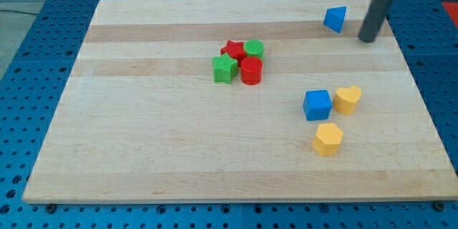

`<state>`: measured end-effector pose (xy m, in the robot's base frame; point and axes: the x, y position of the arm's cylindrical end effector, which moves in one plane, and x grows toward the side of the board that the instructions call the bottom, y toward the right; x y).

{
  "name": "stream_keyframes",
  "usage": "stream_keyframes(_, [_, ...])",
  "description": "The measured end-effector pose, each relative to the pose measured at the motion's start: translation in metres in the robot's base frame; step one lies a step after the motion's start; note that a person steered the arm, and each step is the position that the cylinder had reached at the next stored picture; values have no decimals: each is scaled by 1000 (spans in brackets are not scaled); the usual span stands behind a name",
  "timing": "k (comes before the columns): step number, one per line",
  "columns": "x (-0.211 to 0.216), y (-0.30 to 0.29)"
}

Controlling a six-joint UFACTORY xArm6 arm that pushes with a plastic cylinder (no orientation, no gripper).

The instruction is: Push yellow heart to the top of blue cube

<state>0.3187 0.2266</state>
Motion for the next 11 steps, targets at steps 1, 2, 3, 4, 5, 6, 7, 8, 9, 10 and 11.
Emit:
stream_keyframes(1, [-46,-16])
stream_keyframes(2, [-56,-26])
stream_keyframes(3, [-20,-10])
stream_keyframes(4, [-15,-53])
stream_keyframes(5, [-41,-61])
stream_keyframes(6, [-48,-38])
stream_keyframes(7, [8,-18])
stream_keyframes(8, [108,38])
stream_keyframes(9, [214,51])
stream_keyframes(10, [272,1])
stream_keyframes(11, [264,-33])
